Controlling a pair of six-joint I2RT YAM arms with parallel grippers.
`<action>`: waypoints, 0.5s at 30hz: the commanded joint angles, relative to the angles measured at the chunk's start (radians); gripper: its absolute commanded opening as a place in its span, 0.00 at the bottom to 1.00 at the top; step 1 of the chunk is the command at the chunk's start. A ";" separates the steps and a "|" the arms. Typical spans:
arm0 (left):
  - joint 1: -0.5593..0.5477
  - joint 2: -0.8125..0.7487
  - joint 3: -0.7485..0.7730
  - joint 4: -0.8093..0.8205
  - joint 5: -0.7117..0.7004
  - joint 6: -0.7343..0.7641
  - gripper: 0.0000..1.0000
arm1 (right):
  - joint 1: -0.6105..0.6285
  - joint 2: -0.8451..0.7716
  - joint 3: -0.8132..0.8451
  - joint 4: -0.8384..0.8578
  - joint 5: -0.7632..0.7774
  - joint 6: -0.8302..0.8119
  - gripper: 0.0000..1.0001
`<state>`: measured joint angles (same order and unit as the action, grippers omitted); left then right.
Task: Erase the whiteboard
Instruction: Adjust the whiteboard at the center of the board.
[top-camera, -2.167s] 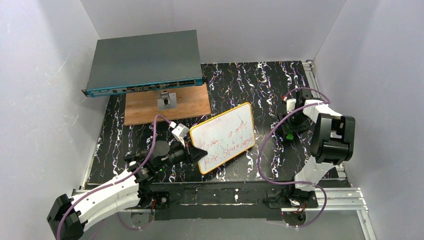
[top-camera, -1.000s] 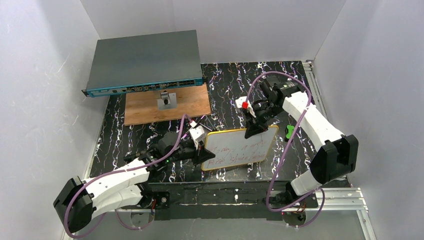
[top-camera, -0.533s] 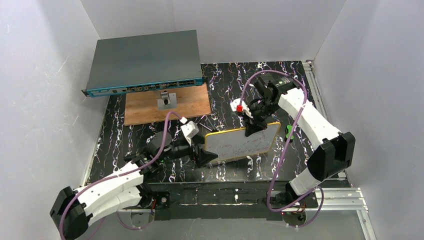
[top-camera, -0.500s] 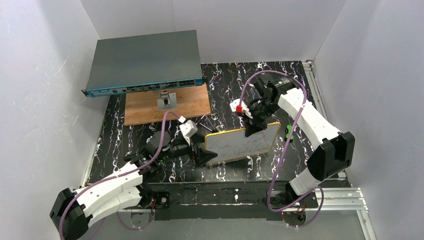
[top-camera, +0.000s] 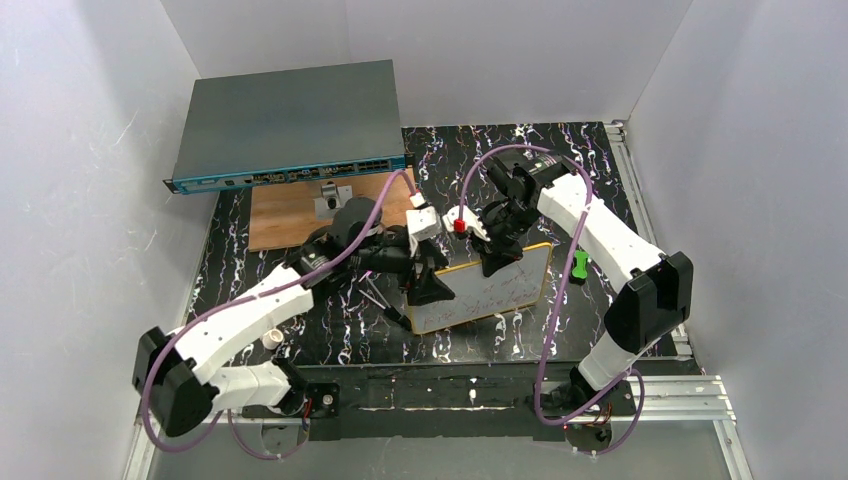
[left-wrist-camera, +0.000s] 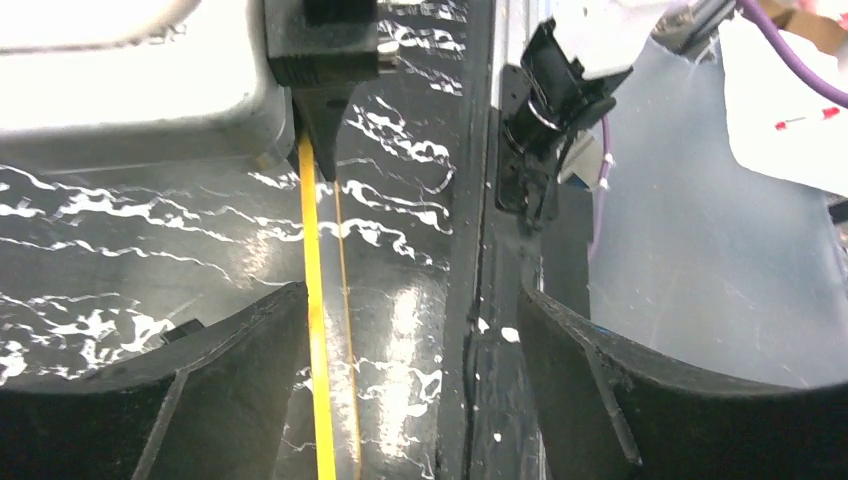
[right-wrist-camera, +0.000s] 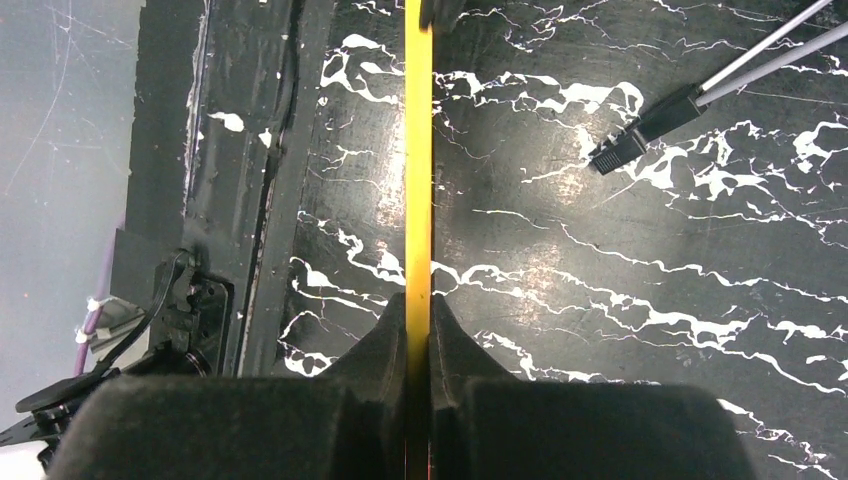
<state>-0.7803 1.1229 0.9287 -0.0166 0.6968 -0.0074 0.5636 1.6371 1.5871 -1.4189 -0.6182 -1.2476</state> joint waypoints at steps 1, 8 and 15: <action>0.004 0.088 0.091 -0.226 0.102 0.095 0.71 | 0.008 -0.006 0.056 -0.028 -0.026 0.031 0.01; 0.004 0.177 0.139 -0.287 0.076 0.147 0.57 | 0.009 0.000 0.062 -0.032 -0.033 0.036 0.01; 0.003 0.228 0.160 -0.321 0.079 0.191 0.17 | 0.009 0.008 0.068 -0.029 -0.051 0.046 0.01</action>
<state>-0.7673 1.3346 1.0576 -0.2718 0.7399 0.1535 0.5598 1.6432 1.5967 -1.4467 -0.6090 -1.2194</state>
